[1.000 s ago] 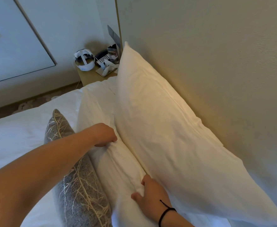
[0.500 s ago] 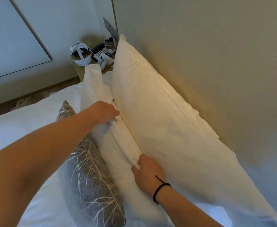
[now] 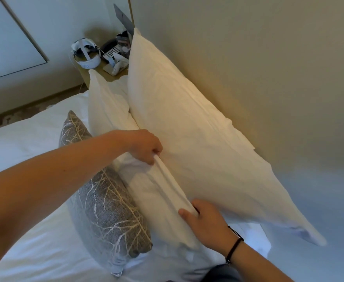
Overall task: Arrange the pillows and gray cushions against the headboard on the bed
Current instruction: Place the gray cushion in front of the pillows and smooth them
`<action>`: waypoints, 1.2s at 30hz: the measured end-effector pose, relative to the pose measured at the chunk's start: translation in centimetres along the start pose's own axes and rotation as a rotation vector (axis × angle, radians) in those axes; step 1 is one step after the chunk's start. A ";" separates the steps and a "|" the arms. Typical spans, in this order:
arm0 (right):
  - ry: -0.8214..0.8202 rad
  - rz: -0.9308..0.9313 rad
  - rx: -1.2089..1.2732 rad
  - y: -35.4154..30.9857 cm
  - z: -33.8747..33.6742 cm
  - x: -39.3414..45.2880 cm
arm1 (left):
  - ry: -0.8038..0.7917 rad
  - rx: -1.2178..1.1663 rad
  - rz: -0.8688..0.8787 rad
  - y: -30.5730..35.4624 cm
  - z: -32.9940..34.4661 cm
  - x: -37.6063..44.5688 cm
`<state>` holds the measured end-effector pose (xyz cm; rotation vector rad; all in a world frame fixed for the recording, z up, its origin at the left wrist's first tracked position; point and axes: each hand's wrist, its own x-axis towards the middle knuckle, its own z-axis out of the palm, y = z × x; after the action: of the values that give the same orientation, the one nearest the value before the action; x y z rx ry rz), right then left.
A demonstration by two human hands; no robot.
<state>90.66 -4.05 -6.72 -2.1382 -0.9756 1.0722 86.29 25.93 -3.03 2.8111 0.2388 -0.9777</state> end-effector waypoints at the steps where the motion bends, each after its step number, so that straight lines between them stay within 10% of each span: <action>1: 0.013 -0.013 0.010 0.0 -0.5 -0.4 | 0.021 -0.035 0.006 0.2 -0.1 0.0; 10: 0.336 -0.063 -0.296 0.1 -6.2 -3.0 | 0.570 0.128 0.118 0.9 -0.3 -1.0; 26: 0.318 -0.111 -0.861 -0.1 -0.7 -3.5 | 0.476 0.422 -0.347 -2.2 2.5 0.1; 36: 0.024 -0.182 -0.435 -3.6 0.4 1.5 | 0.571 0.188 -0.261 -2.8 3.1 1.3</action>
<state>89.66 -0.67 -5.03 -2.3299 -1.4691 0.7972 84.86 28.20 -6.50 3.2306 0.6205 -0.2082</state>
